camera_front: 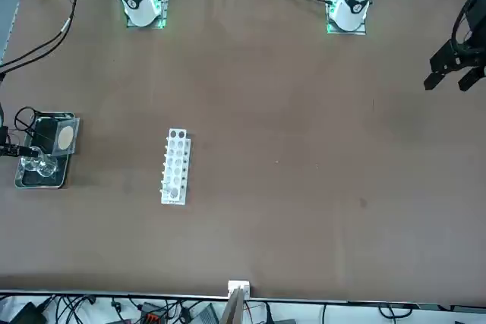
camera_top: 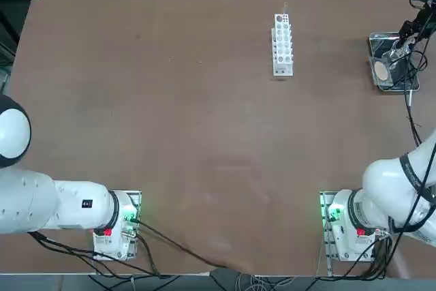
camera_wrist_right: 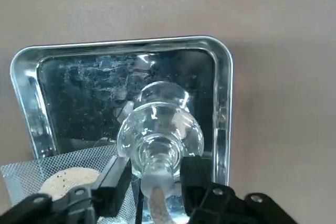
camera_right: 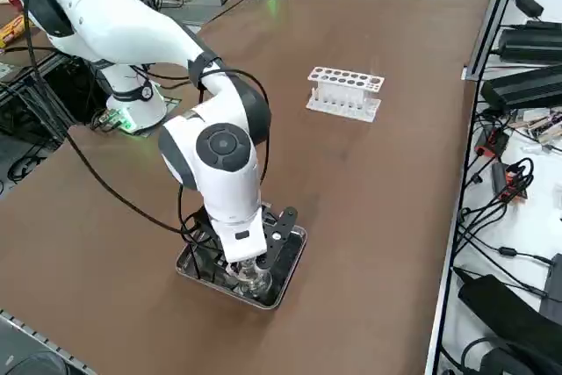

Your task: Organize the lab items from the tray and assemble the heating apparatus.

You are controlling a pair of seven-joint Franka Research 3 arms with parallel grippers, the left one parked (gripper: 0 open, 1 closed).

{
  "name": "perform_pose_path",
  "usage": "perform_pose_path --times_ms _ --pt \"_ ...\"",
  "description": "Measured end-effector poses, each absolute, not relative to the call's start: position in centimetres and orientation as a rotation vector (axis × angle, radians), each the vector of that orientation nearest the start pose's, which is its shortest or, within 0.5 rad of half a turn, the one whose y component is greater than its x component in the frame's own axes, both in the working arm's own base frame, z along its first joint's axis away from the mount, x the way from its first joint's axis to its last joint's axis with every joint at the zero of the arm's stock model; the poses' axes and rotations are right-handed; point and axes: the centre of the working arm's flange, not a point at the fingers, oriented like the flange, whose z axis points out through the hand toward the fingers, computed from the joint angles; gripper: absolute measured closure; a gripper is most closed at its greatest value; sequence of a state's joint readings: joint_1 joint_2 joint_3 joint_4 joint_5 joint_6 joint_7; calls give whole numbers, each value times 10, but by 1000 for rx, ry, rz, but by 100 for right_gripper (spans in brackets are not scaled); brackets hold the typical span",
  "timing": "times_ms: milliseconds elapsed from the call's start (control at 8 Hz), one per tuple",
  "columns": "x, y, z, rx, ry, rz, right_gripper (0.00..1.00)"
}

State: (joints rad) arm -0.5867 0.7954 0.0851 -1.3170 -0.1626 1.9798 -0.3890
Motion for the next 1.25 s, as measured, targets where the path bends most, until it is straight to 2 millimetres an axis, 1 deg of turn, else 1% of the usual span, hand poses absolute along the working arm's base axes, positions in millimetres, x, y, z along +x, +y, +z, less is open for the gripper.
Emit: perform_pose_path --times_ms 125,250,375,500,625,875,1125,1250 --pt "627 -371 252 -3152 93 238 45" --pt "628 -371 253 -3154 92 234 53" --pt "628 -371 254 -3155 92 231 58" --pt "629 -371 255 -3156 92 228 61" --pt "630 -372 260 -3161 92 216 67" --pt "633 -372 265 -3167 91 198 68" --pt "645 -366 282 -3176 74 140 69" --pt "653 -355 296 -3170 54 97 69"
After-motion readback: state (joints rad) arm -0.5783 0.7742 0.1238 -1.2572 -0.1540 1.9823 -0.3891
